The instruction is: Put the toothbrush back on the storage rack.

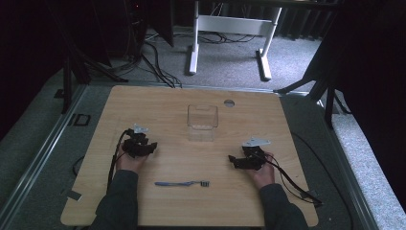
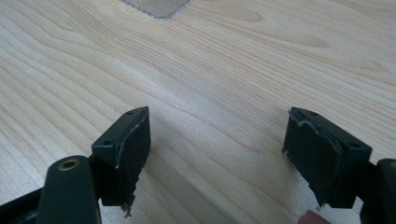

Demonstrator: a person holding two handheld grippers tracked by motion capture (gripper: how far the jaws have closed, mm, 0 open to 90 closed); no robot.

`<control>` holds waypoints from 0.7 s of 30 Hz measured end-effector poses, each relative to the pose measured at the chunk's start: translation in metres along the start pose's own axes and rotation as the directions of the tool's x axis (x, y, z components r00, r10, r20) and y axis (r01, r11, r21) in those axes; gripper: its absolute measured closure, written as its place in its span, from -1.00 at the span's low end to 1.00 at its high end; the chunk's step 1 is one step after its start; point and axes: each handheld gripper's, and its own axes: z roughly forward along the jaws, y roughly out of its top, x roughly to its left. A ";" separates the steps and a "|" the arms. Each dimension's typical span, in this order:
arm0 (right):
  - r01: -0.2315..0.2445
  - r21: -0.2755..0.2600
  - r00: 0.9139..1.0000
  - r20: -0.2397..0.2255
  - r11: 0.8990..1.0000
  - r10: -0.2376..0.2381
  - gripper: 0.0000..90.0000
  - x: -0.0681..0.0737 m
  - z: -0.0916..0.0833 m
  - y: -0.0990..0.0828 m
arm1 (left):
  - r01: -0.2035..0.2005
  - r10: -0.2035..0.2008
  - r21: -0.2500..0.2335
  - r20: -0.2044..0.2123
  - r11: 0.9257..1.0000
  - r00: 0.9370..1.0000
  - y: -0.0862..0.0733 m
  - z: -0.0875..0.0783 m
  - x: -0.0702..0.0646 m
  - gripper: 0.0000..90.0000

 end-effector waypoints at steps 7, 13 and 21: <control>0.000 0.000 1.000 0.000 1.000 0.000 -0.50 0.000 0.000 0.000 | -0.073 0.076 -0.054 0.049 0.996 0.996 0.005 -0.016 -0.009 0.19; -0.001 0.001 1.000 0.000 1.000 0.001 -0.50 0.000 0.000 0.000 | -0.084 0.091 -0.077 0.086 0.993 0.992 0.009 -0.029 -0.012 0.18; 0.003 0.000 1.000 -0.001 1.000 -0.003 -0.50 0.000 0.000 0.000 | -0.101 0.116 -0.116 0.130 0.988 0.985 0.013 -0.045 -0.017 0.18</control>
